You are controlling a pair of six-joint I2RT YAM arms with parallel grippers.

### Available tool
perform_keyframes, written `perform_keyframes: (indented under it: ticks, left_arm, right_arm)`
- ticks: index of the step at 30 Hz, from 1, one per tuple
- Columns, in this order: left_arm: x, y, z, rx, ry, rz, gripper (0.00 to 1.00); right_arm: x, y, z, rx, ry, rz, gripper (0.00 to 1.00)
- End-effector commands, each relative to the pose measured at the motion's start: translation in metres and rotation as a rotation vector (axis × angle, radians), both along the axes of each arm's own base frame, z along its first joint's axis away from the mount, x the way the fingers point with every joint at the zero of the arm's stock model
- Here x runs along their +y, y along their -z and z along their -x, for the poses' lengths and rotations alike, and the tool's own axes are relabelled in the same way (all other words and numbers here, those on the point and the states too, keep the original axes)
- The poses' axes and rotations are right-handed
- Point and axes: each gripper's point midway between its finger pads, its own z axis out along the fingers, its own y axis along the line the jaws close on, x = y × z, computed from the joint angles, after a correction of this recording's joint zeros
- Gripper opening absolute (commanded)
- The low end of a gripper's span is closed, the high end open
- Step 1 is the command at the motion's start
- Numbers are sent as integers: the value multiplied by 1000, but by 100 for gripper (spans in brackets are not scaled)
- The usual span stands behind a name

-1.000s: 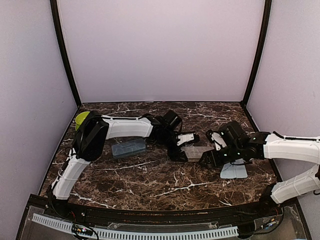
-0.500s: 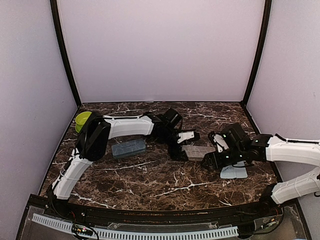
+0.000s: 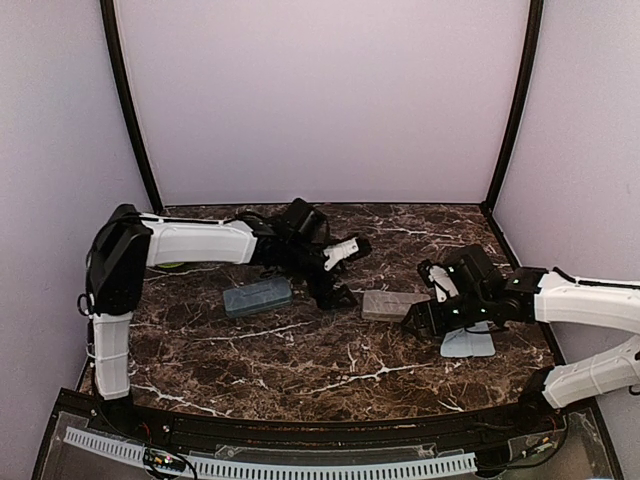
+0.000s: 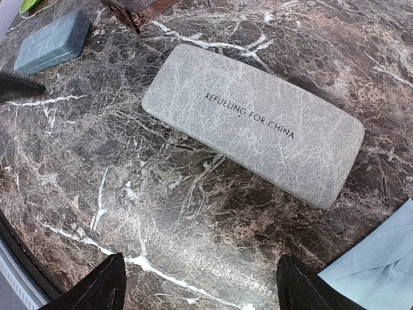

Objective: Organize the sunglasses
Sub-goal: Move the case with sunglasses to the center of the board, then pick up the sunglasses case from the center of the board.

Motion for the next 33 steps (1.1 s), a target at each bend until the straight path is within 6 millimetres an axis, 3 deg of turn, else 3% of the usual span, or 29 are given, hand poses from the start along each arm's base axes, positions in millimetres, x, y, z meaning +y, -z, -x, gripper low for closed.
perform_keyframes:
  ticks: [1, 6, 15, 21, 33]
  left_arm:
    - [57, -43, -36, -30, -280, 61, 98]
    - [123, -25, -29, -18, -387, -97, 99]
    - [187, 25, -25, 118, -401, -340, 99]
    - [205, 47, -14, 139, -311, -450, 99]
    - [213, 80, -16, 200, -268, -517, 96]
  right_arm:
    - [12, -20, -17, -57, -13, -23, 81]
    - [25, -23, -24, -77, -47, -40, 81]
    - [47, -33, -27, -112, -130, -129, 80]
    - [46, -35, -23, -140, -151, -145, 80]
    - [47, -31, -17, -136, -183, -150, 80]
